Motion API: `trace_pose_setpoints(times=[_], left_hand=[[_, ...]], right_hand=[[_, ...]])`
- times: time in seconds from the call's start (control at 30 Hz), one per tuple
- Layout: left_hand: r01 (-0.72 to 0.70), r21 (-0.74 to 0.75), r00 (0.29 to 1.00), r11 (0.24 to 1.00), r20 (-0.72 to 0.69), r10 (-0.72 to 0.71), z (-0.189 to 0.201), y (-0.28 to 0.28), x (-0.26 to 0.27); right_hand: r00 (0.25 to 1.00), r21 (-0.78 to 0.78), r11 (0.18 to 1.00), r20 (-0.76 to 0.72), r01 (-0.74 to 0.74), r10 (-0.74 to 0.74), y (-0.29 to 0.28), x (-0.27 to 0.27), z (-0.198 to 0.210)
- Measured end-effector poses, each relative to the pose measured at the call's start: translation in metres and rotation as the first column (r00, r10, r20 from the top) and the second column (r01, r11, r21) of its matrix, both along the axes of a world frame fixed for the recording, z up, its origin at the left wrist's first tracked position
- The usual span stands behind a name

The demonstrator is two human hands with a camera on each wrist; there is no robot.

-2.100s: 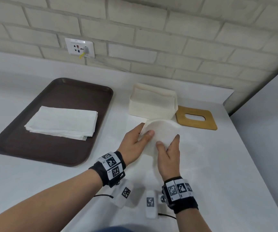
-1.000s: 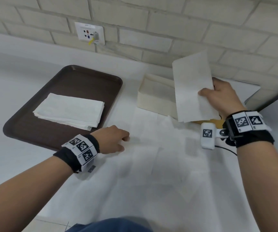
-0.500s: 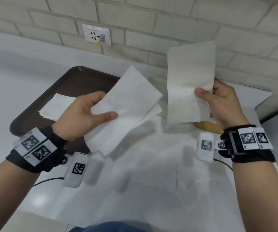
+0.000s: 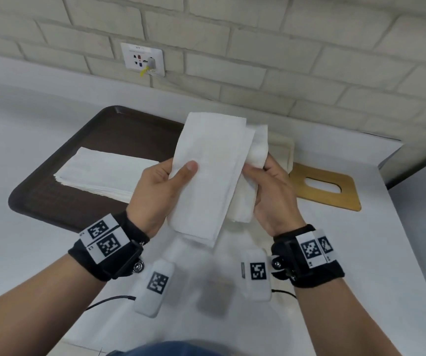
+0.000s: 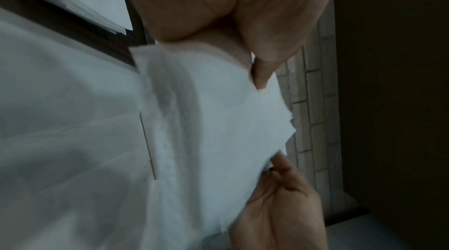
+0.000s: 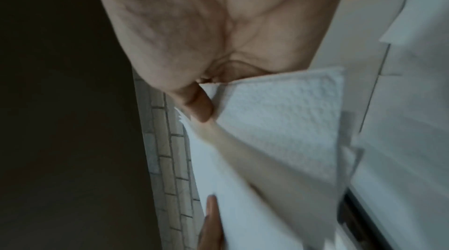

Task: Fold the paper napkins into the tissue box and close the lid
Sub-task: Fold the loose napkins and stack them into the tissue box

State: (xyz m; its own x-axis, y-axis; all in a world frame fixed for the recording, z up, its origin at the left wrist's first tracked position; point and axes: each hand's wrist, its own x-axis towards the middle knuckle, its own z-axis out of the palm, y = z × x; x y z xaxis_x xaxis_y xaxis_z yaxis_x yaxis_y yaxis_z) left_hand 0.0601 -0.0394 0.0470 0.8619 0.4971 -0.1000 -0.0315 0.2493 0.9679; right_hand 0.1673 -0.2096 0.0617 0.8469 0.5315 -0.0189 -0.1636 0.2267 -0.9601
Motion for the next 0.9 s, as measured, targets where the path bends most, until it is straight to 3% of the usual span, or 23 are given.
trace_pose_setpoints(times=[0.1, 0.33, 0.43, 0.57, 0.63, 0.77, 0.9], left_hand=[[-0.020, 0.030, 0.999, 0.999, -0.028, 0.021, -0.001, -0.003, 0.001], [0.000, 0.033, 0.998, 0.999, -0.060, 0.002, -0.007, 0.002, 0.001], [-0.017, -0.032, 1.000, 0.999, 0.005, 0.018, -0.004, 0.003, -0.001], [0.151, -0.162, 0.980, 0.975, 0.156, -0.126, 0.017, -0.005, -0.001], [0.177, -0.124, 0.976, 0.976, 0.153, -0.157, 0.018, -0.009, 0.008], [0.059, 0.022, 0.998, 0.998, 0.025, -0.059, 0.003, -0.016, 0.020], [0.042, 0.128, 0.996, 0.991, -0.083, -0.032, -0.019, -0.016, 0.022]], right_hand=[[0.997, 0.070, 0.998, -0.080, 0.005, 0.001, 0.003, -0.007, 0.002], [0.986, -0.115, 0.984, 0.121, 0.133, -0.119, 0.003, -0.003, -0.007], [0.960, -0.216, 0.943, 0.177, 0.253, -0.217, -0.007, 0.014, -0.011], [0.938, -0.430, 0.865, 0.324, 0.260, -0.121, -0.017, 0.030, -0.011], [0.950, -0.396, 0.893, 0.297, 0.216, -0.098, -0.015, 0.028, -0.005], [0.989, -0.178, 0.981, 0.138, 0.082, -0.057, -0.007, 0.013, 0.004], [0.998, -0.109, 0.992, 0.031, 0.061, -0.058, -0.008, 0.006, -0.002]])
